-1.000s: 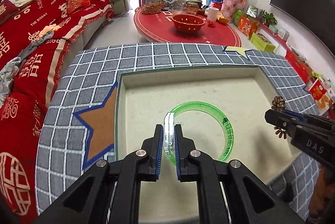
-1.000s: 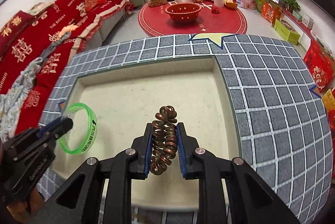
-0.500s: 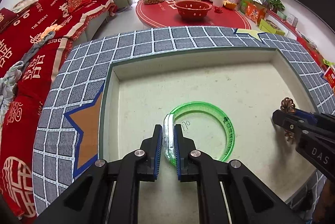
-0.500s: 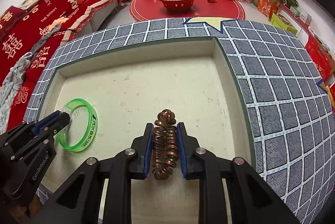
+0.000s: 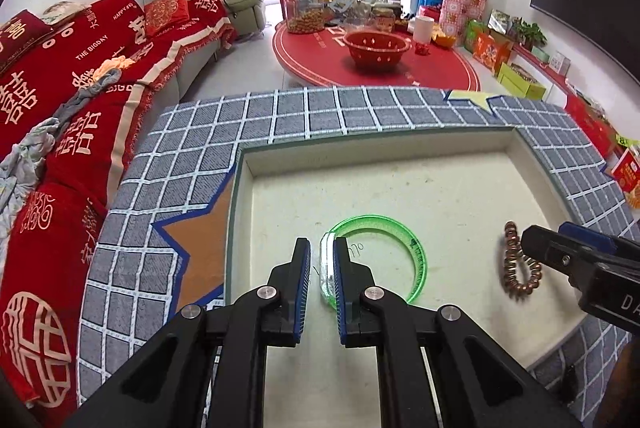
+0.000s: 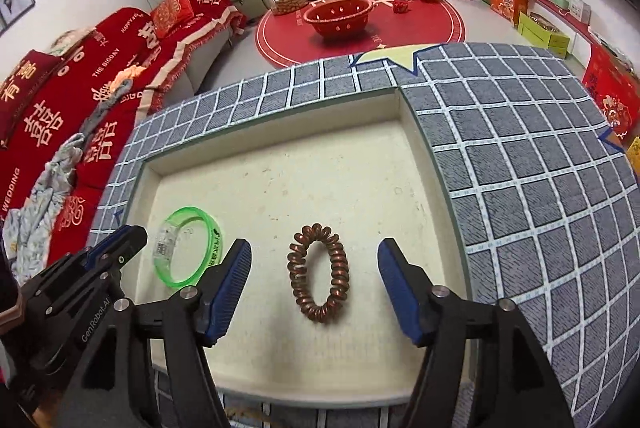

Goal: Organize jewelry
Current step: 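Carry the green bangle into the tray with the left tool while the right tool releases the brown coil there, then open the left tool over the tray and withdraw both tools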

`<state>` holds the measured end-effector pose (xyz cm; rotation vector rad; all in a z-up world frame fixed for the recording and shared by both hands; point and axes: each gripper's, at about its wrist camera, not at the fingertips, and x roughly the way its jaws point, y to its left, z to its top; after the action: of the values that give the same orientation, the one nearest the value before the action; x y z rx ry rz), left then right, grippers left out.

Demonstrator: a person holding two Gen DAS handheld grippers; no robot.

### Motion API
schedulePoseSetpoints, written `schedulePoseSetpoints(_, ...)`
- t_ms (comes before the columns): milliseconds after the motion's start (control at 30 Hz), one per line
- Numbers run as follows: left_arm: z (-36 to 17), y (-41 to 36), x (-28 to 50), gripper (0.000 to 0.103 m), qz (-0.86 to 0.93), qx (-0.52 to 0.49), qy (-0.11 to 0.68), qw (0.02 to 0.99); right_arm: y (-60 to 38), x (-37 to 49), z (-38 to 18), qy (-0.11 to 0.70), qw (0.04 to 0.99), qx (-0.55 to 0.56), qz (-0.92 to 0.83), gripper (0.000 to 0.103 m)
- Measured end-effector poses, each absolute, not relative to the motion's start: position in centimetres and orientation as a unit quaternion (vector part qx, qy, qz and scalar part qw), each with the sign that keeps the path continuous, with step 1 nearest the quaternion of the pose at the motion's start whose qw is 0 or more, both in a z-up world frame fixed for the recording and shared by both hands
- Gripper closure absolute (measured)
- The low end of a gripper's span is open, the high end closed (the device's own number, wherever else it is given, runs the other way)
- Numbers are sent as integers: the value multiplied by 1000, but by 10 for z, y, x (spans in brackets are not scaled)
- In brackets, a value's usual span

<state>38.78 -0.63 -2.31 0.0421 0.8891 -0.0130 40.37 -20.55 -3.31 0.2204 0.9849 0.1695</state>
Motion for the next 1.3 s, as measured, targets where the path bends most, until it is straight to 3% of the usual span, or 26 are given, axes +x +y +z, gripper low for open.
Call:
schedulePoseSetpoints(200,-6,-4,371,78,-20,14,422,906,-210,377,-15,461,873,126,95,22)
schedulePoseSetpoints(467,14,-3,332,78,-37,9,410,911,-209,334,-4,457,872,130,117,21)
schedulePoseSetpoints(567,19,0,312,76,-44,11,401,915,-209,317,-1,457,871,135,123,17)
schedulePoseSetpoints(600,21,0,306,37,-44,11,400,916,-211,310,0,454,871,138,124,17)
schedulePoseSetpoints(633,23,2,297,4,-39,8,398,917,-212,304,1,453,872,140,124,17)
schedulePoseSetpoints(667,25,5,288,0,-28,2,386,922,-212,299,1,452,872,141,124,17)
schedulePoseSetpoints(967,18,7,235,0,-27,22,365,930,-221,249,-6,453,873,139,116,15)
schedulePoseSetpoints(1300,-12,16,176,0,-41,30,395,917,-232,189,0,416,892,142,104,15)
